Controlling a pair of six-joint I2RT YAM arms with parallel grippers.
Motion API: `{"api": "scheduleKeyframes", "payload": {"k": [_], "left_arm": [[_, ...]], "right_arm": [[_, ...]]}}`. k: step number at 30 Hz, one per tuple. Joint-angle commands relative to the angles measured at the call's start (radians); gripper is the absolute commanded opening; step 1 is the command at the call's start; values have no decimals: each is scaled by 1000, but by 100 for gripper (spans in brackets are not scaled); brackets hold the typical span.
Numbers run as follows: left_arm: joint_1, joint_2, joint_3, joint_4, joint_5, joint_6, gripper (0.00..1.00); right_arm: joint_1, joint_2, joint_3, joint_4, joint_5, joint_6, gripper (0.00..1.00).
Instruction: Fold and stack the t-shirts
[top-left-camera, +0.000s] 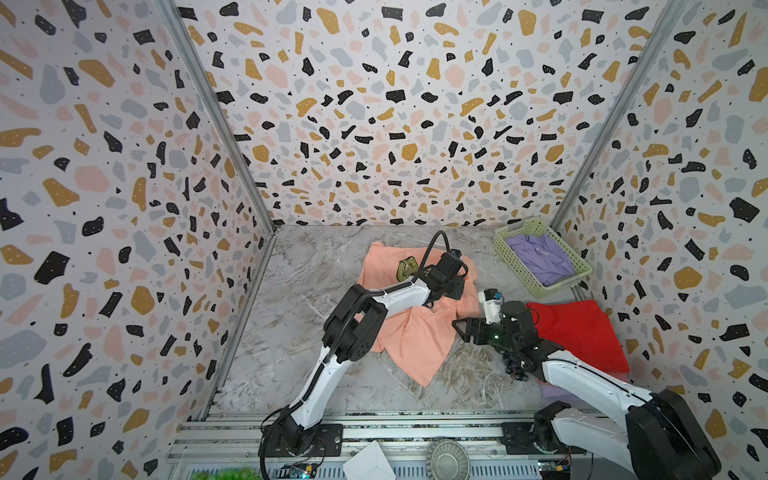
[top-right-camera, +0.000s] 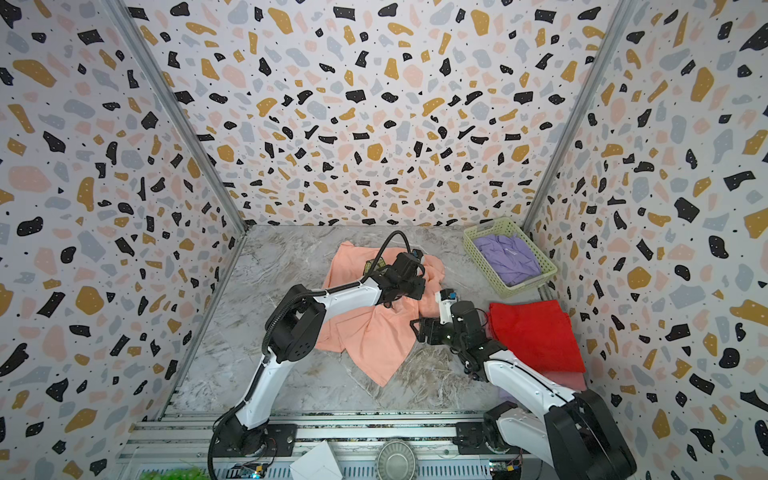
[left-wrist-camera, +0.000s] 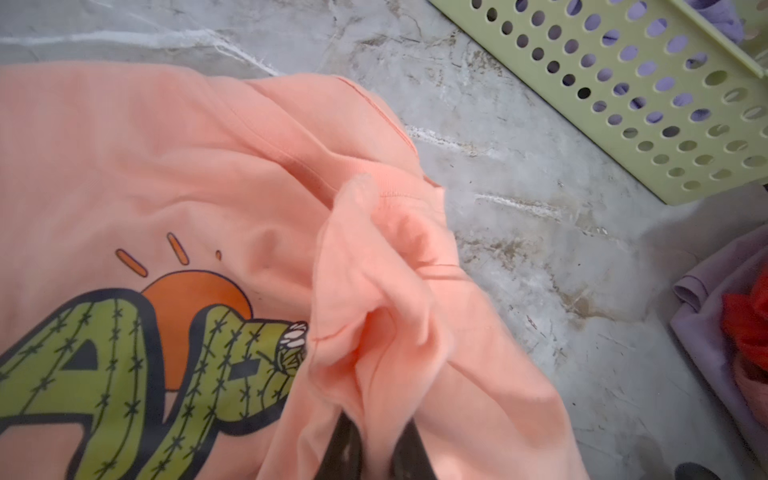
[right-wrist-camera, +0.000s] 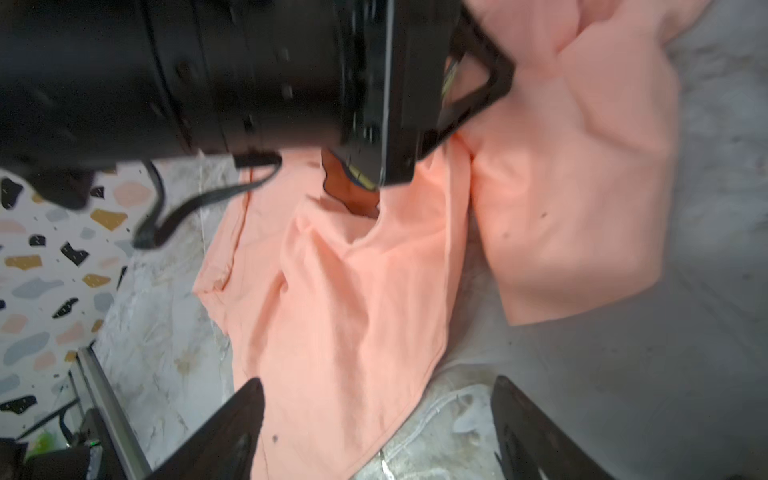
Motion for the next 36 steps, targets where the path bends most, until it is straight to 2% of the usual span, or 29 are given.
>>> {"api": "scheduleKeyframes", "payload": {"k": [1,7,13,16,17,18,20,22,23,26,27,29,31,36], "left_arm": [[10,-64,-6,55,64,-20,4],[29,-98,-38,110,163,-79,1],[64,-165,-64,184,265,-150,1],[83,-187,-66,190,293,-171,0],[91,-198,-74,204,300,-181,0],[103,-210,-83,220,310,-193,0],[129,-233,-95,236,314,-209,0],[166,-272,-119,260,320,-229,0],[193,-303,-138,282,327,-243,0],[288,-409,-195,369,373,-290,0],[318,-444,-212,424,388,-315,0],[386,-516,-214,477,398,-358,0],[422,-550,-98,351,369,-288,0],[462,-572,134,237,349,-230,0]], "right_arm": [[59,72,-15,85,103,-1,85],[127,243,-30,189,194,18,79],[164,372,-60,460,192,14,77],[171,444,-13,486,164,31,59],[178,460,1,487,157,34,50],[186,464,10,481,168,37,35],[193,437,26,434,214,32,15],[192,370,59,346,307,-4,3],[190,325,91,279,376,-38,0],[173,199,218,136,561,-181,0],[156,173,269,118,585,-238,0],[91,145,418,108,592,-339,0],[41,186,615,78,563,-407,0],[41,291,982,52,551,-567,0]]}}
